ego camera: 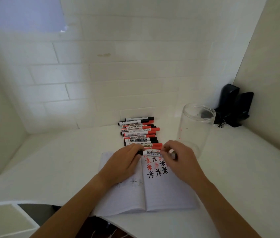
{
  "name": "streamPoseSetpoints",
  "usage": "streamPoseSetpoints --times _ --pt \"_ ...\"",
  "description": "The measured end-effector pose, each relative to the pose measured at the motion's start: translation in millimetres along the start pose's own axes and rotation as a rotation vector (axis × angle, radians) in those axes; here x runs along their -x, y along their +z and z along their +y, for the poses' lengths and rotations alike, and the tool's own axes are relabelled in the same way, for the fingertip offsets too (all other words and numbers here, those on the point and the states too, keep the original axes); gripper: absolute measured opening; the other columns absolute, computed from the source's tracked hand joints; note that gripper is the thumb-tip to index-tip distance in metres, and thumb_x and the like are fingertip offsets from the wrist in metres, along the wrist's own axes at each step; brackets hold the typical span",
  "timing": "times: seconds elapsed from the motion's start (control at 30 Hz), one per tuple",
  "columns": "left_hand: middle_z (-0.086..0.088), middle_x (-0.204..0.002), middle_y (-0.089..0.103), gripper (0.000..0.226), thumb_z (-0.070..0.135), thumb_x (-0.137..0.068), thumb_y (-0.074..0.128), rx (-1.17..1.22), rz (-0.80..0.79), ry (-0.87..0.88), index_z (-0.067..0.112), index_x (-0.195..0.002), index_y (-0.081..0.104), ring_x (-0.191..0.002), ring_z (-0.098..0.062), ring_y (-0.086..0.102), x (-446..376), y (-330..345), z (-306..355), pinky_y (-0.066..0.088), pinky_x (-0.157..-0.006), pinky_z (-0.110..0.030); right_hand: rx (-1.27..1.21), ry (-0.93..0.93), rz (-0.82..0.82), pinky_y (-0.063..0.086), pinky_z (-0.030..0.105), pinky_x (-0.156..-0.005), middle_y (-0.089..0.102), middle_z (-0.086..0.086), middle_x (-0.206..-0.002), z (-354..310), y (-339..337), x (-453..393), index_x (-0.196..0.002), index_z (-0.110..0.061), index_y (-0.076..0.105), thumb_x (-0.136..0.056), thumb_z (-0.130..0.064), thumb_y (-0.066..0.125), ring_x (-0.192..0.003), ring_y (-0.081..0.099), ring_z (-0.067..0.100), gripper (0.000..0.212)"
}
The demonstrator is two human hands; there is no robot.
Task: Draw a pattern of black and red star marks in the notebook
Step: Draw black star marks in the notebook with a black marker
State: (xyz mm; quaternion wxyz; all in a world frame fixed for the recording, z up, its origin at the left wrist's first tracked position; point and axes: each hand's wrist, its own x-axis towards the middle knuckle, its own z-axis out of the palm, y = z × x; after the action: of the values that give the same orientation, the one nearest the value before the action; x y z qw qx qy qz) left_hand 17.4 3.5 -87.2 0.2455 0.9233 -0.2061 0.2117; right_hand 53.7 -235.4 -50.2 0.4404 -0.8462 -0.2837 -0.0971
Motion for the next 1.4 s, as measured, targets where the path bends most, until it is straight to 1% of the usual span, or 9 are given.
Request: streamPoseSetpoints --times 0.1,0.23,0.43,0.6,0.77,0.87,1.03,1.27,1.4 --pt "0.01 -0.101 0.06 0.033 0.04 -0.109 0.03 -0.021 -0.075 0.054 0.021 -0.113 0.057 -0.087 -0.008 0.053 -1 3 1 0.045 -0.078 -0.027 0.428 -0.184 -0.126 0.046 0.023 -0.066 0.066 -0.011 -0.09 9 23 5 -0.1 -0.029 0.063 -0.099 -0.051 0.051 -0.078 0.061 0.008 0.025" --pt "0.009 -0.094 0.06 0.031 0.041 -0.108 0.031 -0.033 -0.088 0.068 0.021 -0.103 0.056 -0.08 -0.008 0.052 0 7 -2 0.047 -0.072 -0.031 0.629 -0.411 0.087 0.042 0.019 -0.053 0.069 -0.008 -0.082 13 58 9 -0.096 -0.023 0.071 -0.095 -0.04 0.044 -0.066 0.066 0.011 0.031" --pt "0.009 -0.09 0.061 0.019 0.024 -0.105 0.04 0.013 -0.05 0.072 0.021 -0.095 0.056 -0.079 -0.01 0.054 0 6 -2 0.05 -0.072 -0.036 0.569 -0.331 0.132 0.045 0.023 -0.042 0.071 -0.007 -0.079 11 69 16 -0.112 -0.024 0.066 -0.111 -0.044 0.026 -0.055 0.064 0.011 0.045" --pt "0.011 -0.084 0.055 0.022 0.024 -0.102 0.036 -0.017 0.112 -0.018 0.02 -0.09 0.054 -0.074 -0.01 0.05 0 0 -3 0.047 -0.066 -0.034 0.637 -0.221 0.103 0.029 0.023 -0.045 0.065 -0.007 -0.066 2 58 19 -0.097 -0.028 0.057 -0.106 -0.052 0.028 -0.05 0.06 0.012 0.039" --pt "0.004 -0.098 0.057 0.018 0.028 -0.103 0.049 -0.238 0.314 -0.355 0.018 -0.106 0.062 -0.086 -0.015 0.053 -4 8 -21 0.047 -0.074 -0.033 0.381 -0.033 0.126 0.042 0.02 -0.068 0.066 -0.007 -0.104 2 53 18 -0.135 -0.024 0.052 -0.11 -0.036 0.036 -0.079 0.06 0.011 0.032" --pt "0.001 -0.1 0.056 0.016 0.024 -0.1 0.052 -0.287 0.255 -0.489 0.017 -0.106 0.066 -0.091 -0.02 0.055 -4 9 -25 0.046 -0.078 -0.037 0.281 -0.029 0.064 0.047 0.02 -0.076 0.058 -0.009 -0.118 1 47 18 -0.154 -0.033 0.032 -0.103 -0.015 0.049 -0.095 0.061 0.011 0.057" --pt "-0.002 -0.124 0.058 0.034 0.037 -0.103 0.04 -0.299 0.116 -0.568 0.017 -0.123 0.06 -0.112 -0.021 0.054 -2 6 -22 0.039 -0.099 -0.038 0.158 -0.134 0.161 0.052 0.014 -0.071 0.061 -0.008 -0.105 16 34 10 -0.127 -0.024 0.064 -0.105 -0.007 0.052 -0.086 0.066 0.009 0.031" --pt "-0.007 -0.168 0.01 0.08 0.072 -0.094 0.013 -0.319 -0.202 -0.663 0.027 -0.16 0.006 -0.155 -0.025 0.003 16 -6 -9 0.004 -0.123 -0.051 -0.712 0.31 0.076 0.061 0.029 -0.074 0.078 0.009 -0.095 -4 -4 3 -0.121 -0.014 0.068 -0.098 0.014 0.038 -0.087 0.076 0.024 0.047" --pt "-0.004 -0.168 0.011 0.092 0.076 -0.079 -0.007 -0.341 -0.175 -0.621 0.033 -0.16 0.004 -0.155 -0.022 0.004 29 -1 -13 0.003 -0.123 -0.048 -0.566 0.297 -0.074 0.051 0.028 -0.058 0.071 0.007 -0.077 -3 -5 4 -0.109 -0.016 0.065 -0.103 -0.018 0.062 -0.069 0.066 0.022 0.007"
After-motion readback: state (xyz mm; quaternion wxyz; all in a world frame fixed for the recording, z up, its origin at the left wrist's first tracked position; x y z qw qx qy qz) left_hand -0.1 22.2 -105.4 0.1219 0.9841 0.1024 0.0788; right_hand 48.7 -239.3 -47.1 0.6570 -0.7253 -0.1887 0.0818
